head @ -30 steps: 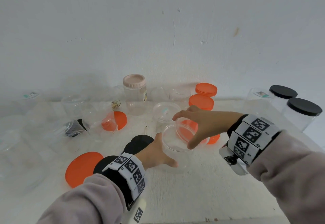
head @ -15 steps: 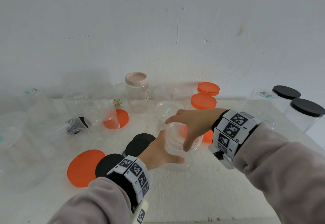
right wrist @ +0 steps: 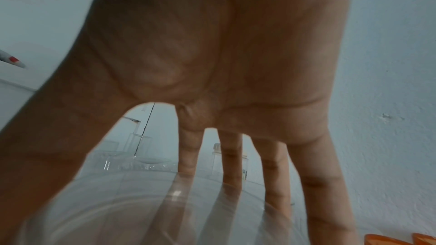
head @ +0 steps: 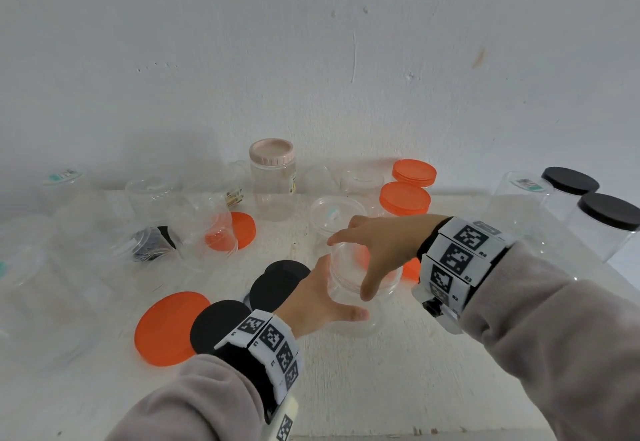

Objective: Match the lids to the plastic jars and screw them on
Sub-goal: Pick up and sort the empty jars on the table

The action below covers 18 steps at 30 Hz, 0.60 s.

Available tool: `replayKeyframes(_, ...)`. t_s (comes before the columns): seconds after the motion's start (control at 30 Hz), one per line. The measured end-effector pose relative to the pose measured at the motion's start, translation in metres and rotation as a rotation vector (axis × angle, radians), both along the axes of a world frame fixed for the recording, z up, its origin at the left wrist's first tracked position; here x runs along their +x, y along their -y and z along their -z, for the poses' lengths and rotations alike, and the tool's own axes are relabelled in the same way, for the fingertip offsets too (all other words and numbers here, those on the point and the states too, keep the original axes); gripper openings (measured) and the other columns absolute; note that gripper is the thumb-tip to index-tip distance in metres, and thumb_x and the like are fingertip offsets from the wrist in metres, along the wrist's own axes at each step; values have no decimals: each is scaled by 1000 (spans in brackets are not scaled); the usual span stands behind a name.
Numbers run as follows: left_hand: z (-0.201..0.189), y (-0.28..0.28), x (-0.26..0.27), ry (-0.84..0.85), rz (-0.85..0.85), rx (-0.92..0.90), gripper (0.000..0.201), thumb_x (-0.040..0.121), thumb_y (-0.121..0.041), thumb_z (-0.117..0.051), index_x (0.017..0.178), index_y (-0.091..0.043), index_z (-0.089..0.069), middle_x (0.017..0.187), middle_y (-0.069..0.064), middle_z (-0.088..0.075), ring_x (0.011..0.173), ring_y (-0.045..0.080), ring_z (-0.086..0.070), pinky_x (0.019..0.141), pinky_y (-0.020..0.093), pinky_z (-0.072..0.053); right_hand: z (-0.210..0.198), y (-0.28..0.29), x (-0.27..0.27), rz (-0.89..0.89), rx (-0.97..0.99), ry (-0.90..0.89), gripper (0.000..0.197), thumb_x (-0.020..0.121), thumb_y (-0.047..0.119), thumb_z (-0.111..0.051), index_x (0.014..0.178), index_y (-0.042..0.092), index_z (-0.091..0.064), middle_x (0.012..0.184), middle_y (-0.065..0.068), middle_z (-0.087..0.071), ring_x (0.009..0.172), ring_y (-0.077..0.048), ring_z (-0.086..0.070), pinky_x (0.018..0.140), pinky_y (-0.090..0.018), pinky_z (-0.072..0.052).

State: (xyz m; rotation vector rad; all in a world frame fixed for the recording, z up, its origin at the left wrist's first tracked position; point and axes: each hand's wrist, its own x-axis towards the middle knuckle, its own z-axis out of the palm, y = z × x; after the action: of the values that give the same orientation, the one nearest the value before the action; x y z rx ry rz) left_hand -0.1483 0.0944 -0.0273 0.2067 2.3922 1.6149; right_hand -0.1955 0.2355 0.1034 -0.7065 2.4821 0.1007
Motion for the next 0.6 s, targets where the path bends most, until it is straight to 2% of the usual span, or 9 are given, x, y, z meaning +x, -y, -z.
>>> replayKeyframes(0.13,1,-1,0,-11,2,8,97,64,-35,-87,138,-34,-25,131,-20,-45,127,7,-40,107,31,-35,3,-1,-1,36,-13,-20,99,63,60,-78,143,47,-23,121,12,-35,114,-19,-46,92,-39,-47)
replayKeyframes(0.17,2,-1,-1,-15,0,5,94,64,-34,-87,135,-37,-26,127,-23,-45,124,6,-41,104,28,-35,4,-1,-1,48,-15,-34,98,62,66,-76,143,47,-24,118,13,-35,106,-17,-50,85,-36,-47)
replayKeyframes(0.23,2,-1,0,-18,-4,5,91,65,-35,-87,131,-41,-24,122,-28,-44,120,3,-42,99,24,-35,5,-1,0,75,-10,-63,98,61,74,-70,143,44,-25,114,13,-34,77,-9,-51,64,-27,-43)
replayKeyframes(0.3,3,0,-1,-17,-9,5,92,65,-36,-87,132,-41,-24,121,-28,-45,119,3,-43,98,23,-35,6,-1,1,94,12,-76,101,61,80,-64,144,42,-23,118,9,-37,64,-4,-45,56,-25,-36)
replayKeyframes(0.33,4,0,-1,-14,-9,5,93,65,-36,-87,133,-40,-24,121,-27,-45,119,3,-43,98,24,-35,6,-1,1,97,23,-76,104,60,82,-63,145,41,-20,125,7,-38,67,-6,-48,58,-26,-38)
replayKeyframes(0.4,4,1,-1,-8,-6,14,93,65,-35,-87,133,-40,-24,123,-25,-45,120,3,-42,99,25,-36,5,-1,1,82,34,-64,112,57,80,-67,147,43,-13,137,6,-34,99,-16,-56,77,-32,-46)
replayKeyframes(0.47,4,0,-1,-4,-2,25,92,65,-32,-87,132,-39,-24,126,-24,-45,122,4,-42,102,28,-36,1,0,1,64,30,-23,112,58,67,-77,145,50,-8,139,8,-30,121,-23,-46,95,-42,-45)
replayKeyframes(0.53,4,-1,-1,-7,2,33,93,64,-30,-88,134,-38,-26,128,-22,-45,124,5,-41,106,31,-36,-4,0,0,51,42,24,106,61,53,-82,142,55,-14,137,9,-30,122,-24,-43,98,-45,-44)
replayKeyframes(0.6,4,-1,-2,-19,8,32,92,65,-29,-88,131,-42,-26,128,-23,-45,124,4,-42,106,30,-36,-5,-1,-1,52,47,36,99,63,50,-81,141,55,-19,132,8,-32,116,-23,-47,95,-43,-46)
